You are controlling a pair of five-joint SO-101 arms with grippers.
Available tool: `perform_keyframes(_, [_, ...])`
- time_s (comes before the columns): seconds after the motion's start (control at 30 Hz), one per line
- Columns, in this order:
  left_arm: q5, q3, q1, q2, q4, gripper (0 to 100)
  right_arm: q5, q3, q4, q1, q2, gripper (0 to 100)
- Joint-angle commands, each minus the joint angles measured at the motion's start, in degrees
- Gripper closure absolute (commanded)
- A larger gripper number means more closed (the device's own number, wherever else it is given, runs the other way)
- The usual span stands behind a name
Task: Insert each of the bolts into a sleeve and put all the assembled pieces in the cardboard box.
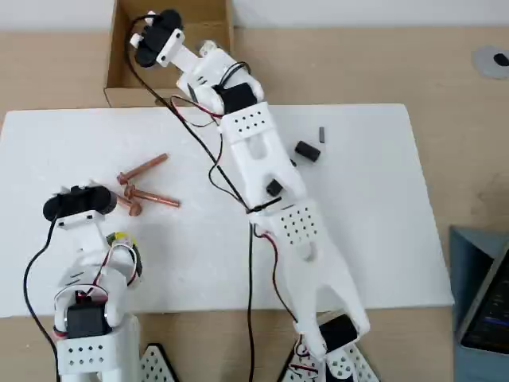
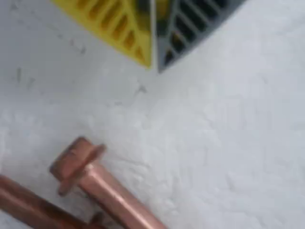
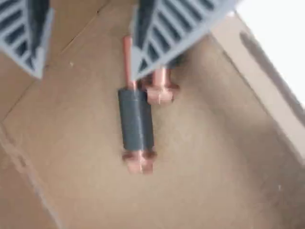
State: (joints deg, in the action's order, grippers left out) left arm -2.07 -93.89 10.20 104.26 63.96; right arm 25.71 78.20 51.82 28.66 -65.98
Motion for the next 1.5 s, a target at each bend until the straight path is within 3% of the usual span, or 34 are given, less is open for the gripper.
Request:
perform_keyframes(0.0, [0.1, 0.4, 0.7, 0.2, -0.6, 100, 0.3, 7.1, 7.2, -1.1, 2.4, 85.7])
perform_keyframes(0.2, [0.1, 0.4, 0.7, 0.2, -0.6, 100, 0.3, 17.7, 21.5, -1.9, 2.7, 85.7])
perform_keyframes(0.33, [0.1, 0.4, 0.7, 0.2, -0.6, 100, 0.2, 17.4, 30.0, -3.2, 6.4, 85.7])
perform_keyframes(0.77, [0.1, 0.4, 0.7, 0.2, -0.6, 100, -13.8, 17.5, 49.4, -5.7, 16.2, 85.7])
perform_keyframes(1.1, [0.1, 0.4, 0.7, 0.2, -0.6, 100, -19.6, 14.1, 50.6, -8.4, 22.1, 85.7])
perform_keyframes(1.47, [0.2, 0.4, 0.7, 0.2, -0.6, 100, -19.1, -16.2, 50.5, -14.5, 40.6, 85.6])
